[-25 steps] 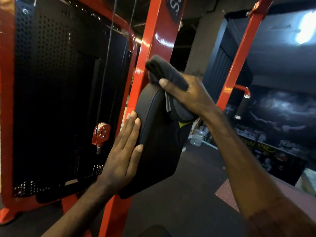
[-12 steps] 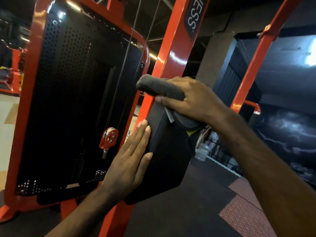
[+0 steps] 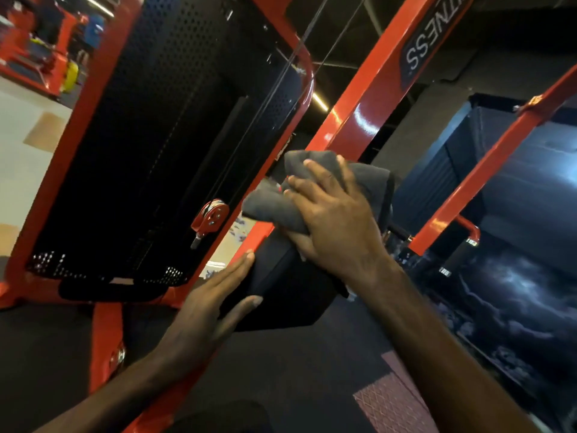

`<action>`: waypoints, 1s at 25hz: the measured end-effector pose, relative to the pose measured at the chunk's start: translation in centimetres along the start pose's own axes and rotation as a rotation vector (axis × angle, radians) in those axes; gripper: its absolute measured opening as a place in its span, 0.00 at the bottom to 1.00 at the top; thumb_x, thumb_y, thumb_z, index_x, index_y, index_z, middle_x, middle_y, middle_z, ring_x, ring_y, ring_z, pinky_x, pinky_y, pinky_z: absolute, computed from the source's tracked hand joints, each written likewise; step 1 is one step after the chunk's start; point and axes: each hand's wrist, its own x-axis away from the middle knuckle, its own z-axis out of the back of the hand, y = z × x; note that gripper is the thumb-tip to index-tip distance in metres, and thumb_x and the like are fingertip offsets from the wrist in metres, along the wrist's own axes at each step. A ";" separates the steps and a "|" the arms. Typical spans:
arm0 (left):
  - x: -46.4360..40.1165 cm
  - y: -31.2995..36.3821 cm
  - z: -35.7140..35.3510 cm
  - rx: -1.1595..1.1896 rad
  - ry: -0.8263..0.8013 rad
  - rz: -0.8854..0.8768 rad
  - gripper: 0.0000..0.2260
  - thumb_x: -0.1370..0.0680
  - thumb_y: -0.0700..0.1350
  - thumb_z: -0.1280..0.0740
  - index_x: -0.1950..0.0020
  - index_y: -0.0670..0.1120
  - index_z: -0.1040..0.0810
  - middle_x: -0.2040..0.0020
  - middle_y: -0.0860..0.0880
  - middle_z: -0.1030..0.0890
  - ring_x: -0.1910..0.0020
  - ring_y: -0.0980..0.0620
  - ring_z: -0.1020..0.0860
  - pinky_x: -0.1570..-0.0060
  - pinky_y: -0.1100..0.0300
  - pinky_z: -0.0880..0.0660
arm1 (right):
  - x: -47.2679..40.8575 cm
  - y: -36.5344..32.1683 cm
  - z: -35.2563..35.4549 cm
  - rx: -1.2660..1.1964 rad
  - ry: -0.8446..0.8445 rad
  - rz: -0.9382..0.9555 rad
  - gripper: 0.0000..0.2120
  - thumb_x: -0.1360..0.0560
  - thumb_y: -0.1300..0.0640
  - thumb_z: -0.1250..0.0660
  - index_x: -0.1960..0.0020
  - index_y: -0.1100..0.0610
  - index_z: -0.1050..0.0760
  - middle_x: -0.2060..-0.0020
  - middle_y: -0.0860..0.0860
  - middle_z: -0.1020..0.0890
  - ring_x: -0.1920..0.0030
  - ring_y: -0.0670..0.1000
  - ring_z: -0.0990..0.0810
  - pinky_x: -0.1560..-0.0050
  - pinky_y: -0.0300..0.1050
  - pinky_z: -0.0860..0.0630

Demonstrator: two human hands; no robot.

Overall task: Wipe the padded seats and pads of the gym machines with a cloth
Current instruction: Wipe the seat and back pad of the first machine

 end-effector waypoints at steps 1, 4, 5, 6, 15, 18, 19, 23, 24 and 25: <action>0.5 -0.4 0.3 0.036 0.011 0.034 0.32 0.21 0.61 0.30 0.21 0.47 0.27 0.23 0.57 0.26 0.24 0.59 0.28 0.26 0.57 0.29 | 0.8 -1.5 -0.6 0.027 -0.026 0.084 0.27 0.22 0.42 0.37 0.30 0.56 0.21 0.30 0.52 0.21 0.22 0.59 0.31 0.20 0.68 0.47; 1.7 -1.2 1.4 0.218 -0.046 0.170 0.33 0.27 0.63 0.24 0.25 0.50 0.23 0.30 0.59 0.20 0.30 0.59 0.22 0.31 0.52 0.23 | 2.0 -1.7 -0.6 0.017 -0.050 0.250 0.29 0.23 0.42 0.33 0.28 0.56 0.23 0.28 0.52 0.22 0.21 0.59 0.32 0.19 0.66 0.47; 1.9 -1.2 1.8 0.310 -0.079 0.224 0.34 0.28 0.61 0.22 0.25 0.51 0.23 0.30 0.58 0.20 0.29 0.58 0.22 0.30 0.54 0.23 | 1.7 -1.1 -0.4 0.007 -0.023 0.206 0.28 0.23 0.42 0.33 0.28 0.56 0.22 0.28 0.51 0.22 0.21 0.58 0.32 0.19 0.66 0.47; 1.9 -1.2 2.3 0.421 -0.100 0.281 0.34 0.27 0.59 0.22 0.24 0.51 0.24 0.29 0.58 0.20 0.28 0.58 0.23 0.29 0.56 0.25 | 1.6 -1.4 -0.4 -0.005 -0.019 0.127 0.28 0.23 0.42 0.34 0.28 0.56 0.22 0.28 0.51 0.22 0.21 0.58 0.33 0.19 0.66 0.48; -1.0 -0.3 5.6 0.615 0.012 0.404 0.19 0.14 0.56 0.42 0.27 0.51 0.24 0.33 0.51 0.17 0.34 0.52 0.18 0.44 0.59 0.19 | 4.0 -8.1 -3.0 -0.021 -0.061 0.077 0.28 0.22 0.45 0.34 0.27 0.58 0.24 0.25 0.54 0.25 0.19 0.60 0.37 0.20 0.69 0.48; -1.6 -0.1 6.0 0.542 -0.021 0.352 0.19 0.15 0.58 0.43 0.29 0.54 0.22 0.34 0.54 0.17 0.33 0.55 0.19 0.35 0.49 0.22 | 6.1 -12.6 -4.6 -0.037 -0.118 0.201 0.27 0.23 0.49 0.32 0.27 0.59 0.24 0.25 0.57 0.26 0.18 0.63 0.39 0.19 0.70 0.50; -1.9 -0.1 6.2 0.495 -0.013 0.331 0.19 0.15 0.59 0.43 0.30 0.54 0.21 0.34 0.54 0.17 0.33 0.54 0.20 0.33 0.47 0.23 | 6.2 -12.6 -4.7 -0.043 -0.125 0.259 0.26 0.23 0.50 0.33 0.27 0.59 0.24 0.25 0.57 0.25 0.19 0.63 0.38 0.19 0.70 0.50; -3.8 0.5 6.9 0.281 0.031 0.151 0.17 0.13 0.54 0.41 0.32 0.49 0.19 0.35 0.52 0.17 0.32 0.51 0.21 0.30 0.48 0.25 | 5.2 -11.2 -4.5 -0.038 -0.032 0.020 0.25 0.21 0.49 0.37 0.28 0.59 0.24 0.26 0.56 0.24 0.19 0.61 0.38 0.19 0.69 0.50; -4.3 0.9 7.0 0.268 0.016 0.124 0.16 0.13 0.53 0.41 0.32 0.48 0.19 0.35 0.53 0.18 0.32 0.51 0.21 0.31 0.50 0.25 | 5.6 -13.0 -5.2 -0.040 -0.023 0.004 0.23 0.19 0.51 0.39 0.29 0.60 0.23 0.27 0.56 0.23 0.19 0.62 0.38 0.19 0.69 0.50; -4.7 1.4 7.0 0.261 -0.016 0.102 0.16 0.13 0.51 0.41 0.31 0.47 0.20 0.35 0.53 0.18 0.32 0.52 0.21 0.31 0.52 0.25 | 6.4 -15.0 -6.1 -0.064 -0.019 0.041 0.20 0.17 0.55 0.42 0.30 0.61 0.22 0.28 0.58 0.22 0.19 0.62 0.36 0.19 0.69 0.49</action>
